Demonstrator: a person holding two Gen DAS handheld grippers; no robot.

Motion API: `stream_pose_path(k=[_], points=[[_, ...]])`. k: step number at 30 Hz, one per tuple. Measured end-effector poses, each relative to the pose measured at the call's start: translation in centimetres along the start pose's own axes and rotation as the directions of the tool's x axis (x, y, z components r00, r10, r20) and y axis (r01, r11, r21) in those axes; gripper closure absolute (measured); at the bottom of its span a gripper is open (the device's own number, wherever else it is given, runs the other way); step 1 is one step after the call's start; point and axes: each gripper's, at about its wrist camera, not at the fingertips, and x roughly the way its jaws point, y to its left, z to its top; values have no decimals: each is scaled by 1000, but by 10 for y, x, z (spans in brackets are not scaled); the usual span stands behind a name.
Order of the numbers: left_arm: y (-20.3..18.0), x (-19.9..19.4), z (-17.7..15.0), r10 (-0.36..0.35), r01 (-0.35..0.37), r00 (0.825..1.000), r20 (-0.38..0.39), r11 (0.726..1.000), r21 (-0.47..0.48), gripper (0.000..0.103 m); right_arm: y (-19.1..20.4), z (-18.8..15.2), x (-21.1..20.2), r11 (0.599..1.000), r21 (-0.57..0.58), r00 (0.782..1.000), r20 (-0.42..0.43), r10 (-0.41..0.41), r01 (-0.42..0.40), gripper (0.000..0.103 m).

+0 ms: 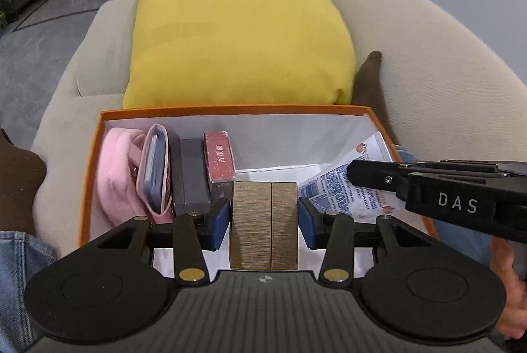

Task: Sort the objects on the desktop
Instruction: 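Carry the cardboard box with the left gripper while the right grasps and carries the Vaseline tube, then lower the cardboard box into the orange box and open the left gripper while the right releases the tube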

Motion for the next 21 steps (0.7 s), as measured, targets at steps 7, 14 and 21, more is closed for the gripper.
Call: stream_pose_path(k=[7,14,21], points=[[3,28,10,-13,14,1000,-19,1000,21,52,-9,13,35,1000,-16,999,-35,11,-12,93],[-6,52,14,19,-16,999,-44,998,67,52,-24,16,54,999,42,997,-64,36,-33,93],[-7,71,6,58,-59,995,-83,998,0,52,-33,17,67,997,77,996,-86,24,-17,93]])
